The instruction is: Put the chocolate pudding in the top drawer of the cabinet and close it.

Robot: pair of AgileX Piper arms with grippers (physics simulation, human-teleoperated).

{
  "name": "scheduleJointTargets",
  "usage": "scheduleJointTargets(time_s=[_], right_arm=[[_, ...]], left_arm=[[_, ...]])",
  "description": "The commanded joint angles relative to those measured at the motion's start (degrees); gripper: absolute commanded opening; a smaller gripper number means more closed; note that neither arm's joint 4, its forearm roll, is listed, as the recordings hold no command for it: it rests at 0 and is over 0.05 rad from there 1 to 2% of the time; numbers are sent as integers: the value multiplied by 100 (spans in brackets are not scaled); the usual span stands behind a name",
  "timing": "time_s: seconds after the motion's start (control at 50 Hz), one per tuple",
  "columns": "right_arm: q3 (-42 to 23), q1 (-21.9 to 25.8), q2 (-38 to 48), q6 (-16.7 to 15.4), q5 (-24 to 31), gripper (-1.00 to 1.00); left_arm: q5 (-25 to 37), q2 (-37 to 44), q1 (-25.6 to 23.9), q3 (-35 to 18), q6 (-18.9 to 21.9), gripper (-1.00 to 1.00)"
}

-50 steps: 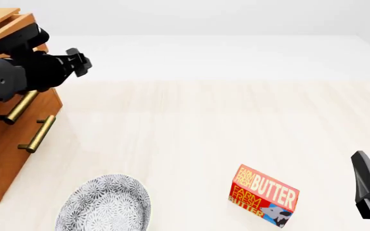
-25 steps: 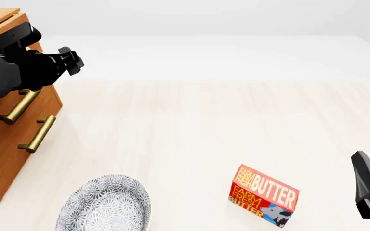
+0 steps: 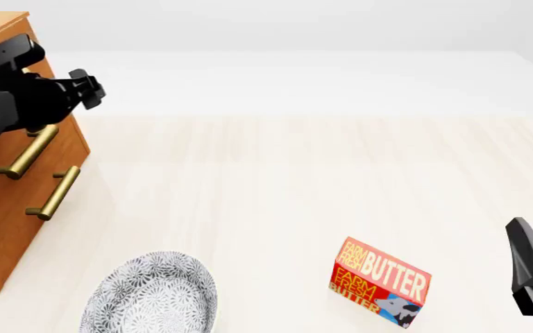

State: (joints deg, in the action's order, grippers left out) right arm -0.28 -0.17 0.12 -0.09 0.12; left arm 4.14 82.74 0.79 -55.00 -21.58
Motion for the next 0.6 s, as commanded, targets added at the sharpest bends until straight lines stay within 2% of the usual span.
scheduleJointTargets(time_s=[0.02, 0.3, 0.6], right_arm=[[0, 0, 0, 0, 0, 100], [0, 0, 0, 0, 0, 100], [0, 0, 0, 0, 0, 100]], left_arm=[[-16, -43, 194, 33, 79, 100], [-5, -164, 470, 114, 213, 100], [42, -397, 323, 212, 150, 100]])
